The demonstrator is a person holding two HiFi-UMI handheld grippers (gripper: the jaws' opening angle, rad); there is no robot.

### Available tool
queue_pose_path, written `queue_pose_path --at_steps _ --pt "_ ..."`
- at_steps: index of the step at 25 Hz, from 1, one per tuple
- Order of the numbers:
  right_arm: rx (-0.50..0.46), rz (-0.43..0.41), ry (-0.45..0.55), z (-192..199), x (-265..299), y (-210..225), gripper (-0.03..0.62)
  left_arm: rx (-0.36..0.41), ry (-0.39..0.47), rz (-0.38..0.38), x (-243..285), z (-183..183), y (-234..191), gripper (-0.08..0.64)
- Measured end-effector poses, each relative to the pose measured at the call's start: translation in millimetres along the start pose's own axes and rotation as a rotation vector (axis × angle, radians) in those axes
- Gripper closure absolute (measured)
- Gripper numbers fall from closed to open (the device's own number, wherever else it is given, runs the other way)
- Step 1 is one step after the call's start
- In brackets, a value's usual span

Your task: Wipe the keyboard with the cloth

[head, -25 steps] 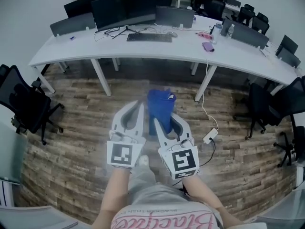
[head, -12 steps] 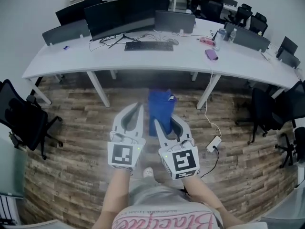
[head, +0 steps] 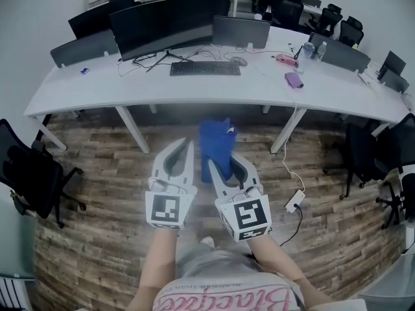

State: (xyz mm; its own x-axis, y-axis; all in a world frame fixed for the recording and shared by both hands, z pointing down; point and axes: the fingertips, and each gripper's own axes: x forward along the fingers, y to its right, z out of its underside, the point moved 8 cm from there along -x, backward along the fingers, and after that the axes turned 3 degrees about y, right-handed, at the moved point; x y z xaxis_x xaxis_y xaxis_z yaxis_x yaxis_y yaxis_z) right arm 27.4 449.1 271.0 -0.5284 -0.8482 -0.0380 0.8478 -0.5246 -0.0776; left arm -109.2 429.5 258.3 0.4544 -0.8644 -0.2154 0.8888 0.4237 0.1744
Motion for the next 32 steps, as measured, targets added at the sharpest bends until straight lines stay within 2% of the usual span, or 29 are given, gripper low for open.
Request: queue_pose_path --at_steps 18,24,32 --pt "-0.043 -0.005 0.006 3.3 75.7 12.4 0.489 -0.039 -0.031 0.010 48.1 30.6 -54.8 0.554" --pt "-0.025 0.012 0.020 10.5 105.9 37.0 0.489 -0.026 -0.036 -0.002 77.8 45.5 -67.7 0.554" --pt "-0.010 -0.001 0.008 20.6 168.1 85.2 0.489 -0.028 -0.040 -0.015 146.1 65.2 -90.5 0.554"
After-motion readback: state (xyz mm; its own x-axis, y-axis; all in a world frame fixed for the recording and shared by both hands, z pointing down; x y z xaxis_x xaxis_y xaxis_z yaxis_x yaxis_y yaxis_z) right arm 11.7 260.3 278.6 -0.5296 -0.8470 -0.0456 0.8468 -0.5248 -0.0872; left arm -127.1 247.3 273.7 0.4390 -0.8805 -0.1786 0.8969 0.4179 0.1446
